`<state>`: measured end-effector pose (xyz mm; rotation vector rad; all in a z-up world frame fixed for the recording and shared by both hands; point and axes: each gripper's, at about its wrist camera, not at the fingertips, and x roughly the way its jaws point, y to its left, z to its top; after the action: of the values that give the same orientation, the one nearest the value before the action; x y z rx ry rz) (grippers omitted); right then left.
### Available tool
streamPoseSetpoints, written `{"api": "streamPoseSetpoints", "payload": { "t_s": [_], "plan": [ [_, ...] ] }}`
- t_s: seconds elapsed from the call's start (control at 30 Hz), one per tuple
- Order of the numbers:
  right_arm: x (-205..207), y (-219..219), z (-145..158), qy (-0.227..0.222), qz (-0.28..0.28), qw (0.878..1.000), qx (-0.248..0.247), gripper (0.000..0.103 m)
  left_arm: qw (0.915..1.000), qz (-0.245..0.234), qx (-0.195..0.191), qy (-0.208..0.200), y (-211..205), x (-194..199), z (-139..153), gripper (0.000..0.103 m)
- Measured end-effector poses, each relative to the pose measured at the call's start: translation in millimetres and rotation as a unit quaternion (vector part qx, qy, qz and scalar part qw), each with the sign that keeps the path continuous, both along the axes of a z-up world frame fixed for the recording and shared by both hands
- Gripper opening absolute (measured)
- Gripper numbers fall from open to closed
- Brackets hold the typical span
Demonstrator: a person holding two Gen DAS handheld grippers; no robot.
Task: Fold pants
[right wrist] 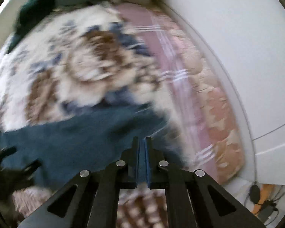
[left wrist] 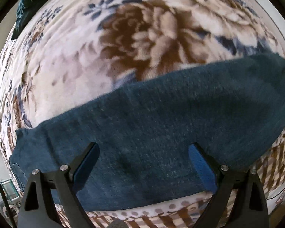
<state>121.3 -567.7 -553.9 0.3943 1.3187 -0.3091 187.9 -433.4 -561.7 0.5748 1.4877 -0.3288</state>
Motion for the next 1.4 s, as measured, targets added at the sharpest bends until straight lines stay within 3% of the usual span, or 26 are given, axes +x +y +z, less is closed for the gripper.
{"api": "streamPoseSetpoints", "payload": {
  "t_s": [0.1,0.2,0.23,0.27,0.33,0.4,0.53,0.6,0.7,0.8,0.9,0.97,1.0,1.1,1.17,1.2,1.27,1.3,1.4],
  "plan": [
    [-13,15,-7,0.014,0.032,0.997,0.07,0.005,1.0,0.006,0.002,0.006,-1,-2,-7,0.097],
    [-20,-3,-9,0.011,-0.011,0.997,0.073,0.008,0.9999,0.007,0.003,0.006,-5,-8,-8,0.097],
    [-19,-15,-12,0.014,-0.039,0.996,0.079,0.014,1.0,0.006,0.004,0.006,-8,-8,-8,0.097],
    [-22,-32,-16,0.019,-0.085,0.992,0.095,0.027,1.0,0.007,0.006,0.005,-9,-6,-8,0.097],
    [-37,-56,-25,0.009,-0.184,0.971,0.153,0.048,0.9999,0.011,0.003,0.003,-9,-5,-7,0.097],
    [-60,-63,-37,0.0,-0.261,0.943,0.208,0.05,0.9998,0.018,0.002,0.007,-7,-4,-7,0.097],
    [-85,-47,-78,-0.004,-0.322,0.9,0.293,0.05,0.9986,0.044,-0.012,0.026,10,6,-15,0.099],
    [-86,-39,-98,-0.062,-0.334,0.878,0.337,0.05,0.9979,0.053,-0.017,0.035,14,9,-21,0.103],
    [-82,-38,-111,-0.143,-0.352,0.856,0.351,0.05,0.9967,0.059,-0.028,0.047,20,14,-27,0.103],
    [-72,-40,-116,-0.178,-0.356,0.848,0.351,0.05,0.9967,0.058,-0.031,0.048,24,18,-31,0.103],
    [-56,-39,-117,-0.197,-0.339,0.85,0.353,0.053,0.9965,0.061,-0.032,0.047,24,18,-33,0.103],
    [-47,-39,-112,-0.219,-0.325,0.845,0.365,0.053,0.9958,0.065,-0.038,0.052,26,20,-36,0.103],
    [-44,-38,-108,-0.23,-0.317,0.845,0.364,0.053,0.9952,0.068,-0.043,0.056,27,21,-39,0.103],
    [-33,-37,-109,-0.214,-0.292,0.864,0.348,0.054,0.9936,0.074,-0.055,0.065,43,28,-50,0.103],
    [-28,-33,-119,-0.204,-0.292,0.862,0.361,0.053,0.9938,0.076,-0.058,0.056,47,23,-48,0.103],
    [-26,-32,-117,-0.206,-0.294,0.863,0.356,0.051,0.9938,0.076,-0.057,0.057,47,23,-48,0.103],
    [-26,-32,-106,-0.219,-0.297,0.866,0.338,0.019,0.9934,0.077,-0.056,0.063,48,24,-43,0.103],
    [-28,-33,-99,-0.235,-0.295,0.862,0.338,0.014,0.9925,0.087,-0.064,0.058,52,26,-37,0.103],
    [-28,-28,-93,-0.244,-0.281,0.866,0.334,0.014,0.99,0.119,-0.073,0.019,68,30,-21,0.103]
  ]
}}
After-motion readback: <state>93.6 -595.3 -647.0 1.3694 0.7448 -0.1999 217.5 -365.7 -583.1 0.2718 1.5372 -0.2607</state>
